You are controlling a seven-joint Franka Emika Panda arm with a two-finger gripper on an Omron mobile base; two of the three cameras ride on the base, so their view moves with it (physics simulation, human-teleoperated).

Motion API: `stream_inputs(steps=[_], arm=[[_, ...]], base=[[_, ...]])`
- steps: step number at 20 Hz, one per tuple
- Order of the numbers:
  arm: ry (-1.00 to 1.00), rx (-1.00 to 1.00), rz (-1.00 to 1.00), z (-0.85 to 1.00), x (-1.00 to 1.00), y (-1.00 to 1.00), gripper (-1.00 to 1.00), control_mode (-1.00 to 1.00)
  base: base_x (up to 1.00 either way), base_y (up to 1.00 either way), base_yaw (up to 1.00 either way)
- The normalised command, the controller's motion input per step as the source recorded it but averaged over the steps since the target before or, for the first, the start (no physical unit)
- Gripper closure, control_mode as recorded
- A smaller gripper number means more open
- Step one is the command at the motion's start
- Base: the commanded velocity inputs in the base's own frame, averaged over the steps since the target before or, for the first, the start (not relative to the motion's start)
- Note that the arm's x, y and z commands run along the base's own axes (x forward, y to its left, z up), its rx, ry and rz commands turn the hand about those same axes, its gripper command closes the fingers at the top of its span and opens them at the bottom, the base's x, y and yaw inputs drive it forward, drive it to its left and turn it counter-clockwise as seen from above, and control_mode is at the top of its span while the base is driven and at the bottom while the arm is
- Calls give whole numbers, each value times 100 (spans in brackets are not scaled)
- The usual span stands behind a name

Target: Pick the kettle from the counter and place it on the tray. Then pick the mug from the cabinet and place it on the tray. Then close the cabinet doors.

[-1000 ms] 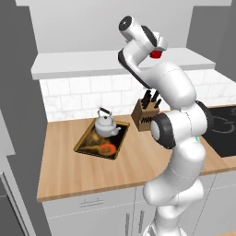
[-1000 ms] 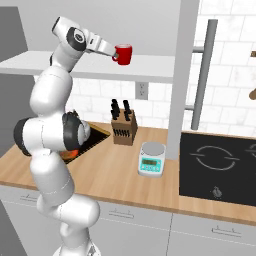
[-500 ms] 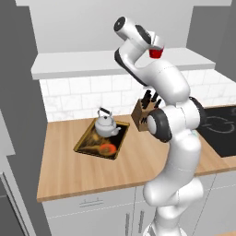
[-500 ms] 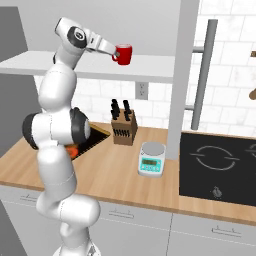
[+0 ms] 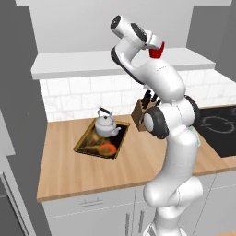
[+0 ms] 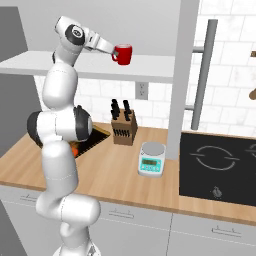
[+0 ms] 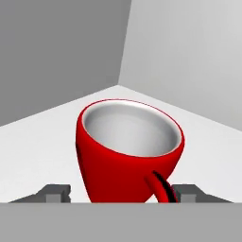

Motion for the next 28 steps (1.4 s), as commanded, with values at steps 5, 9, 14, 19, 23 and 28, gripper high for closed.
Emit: stream_inputs(steps=[5, 9, 14, 19, 23, 28], arm=[[0, 0, -5, 0, 0, -1, 100, -100], [0, 0, -3, 0, 0, -1, 100, -100], [-4, 0, -1, 0, 0, 0, 100, -100], [-5, 0, 0, -1, -31, 0, 100, -100], [-6, 0, 0, -4, -71, 0, 100, -100], [-6, 0, 9, -1, -100, 0, 100, -100]], base=[[0, 0, 0], [0, 0, 0], [0, 0, 0], [0, 0, 0], [0, 0, 0], [0, 0, 0]])
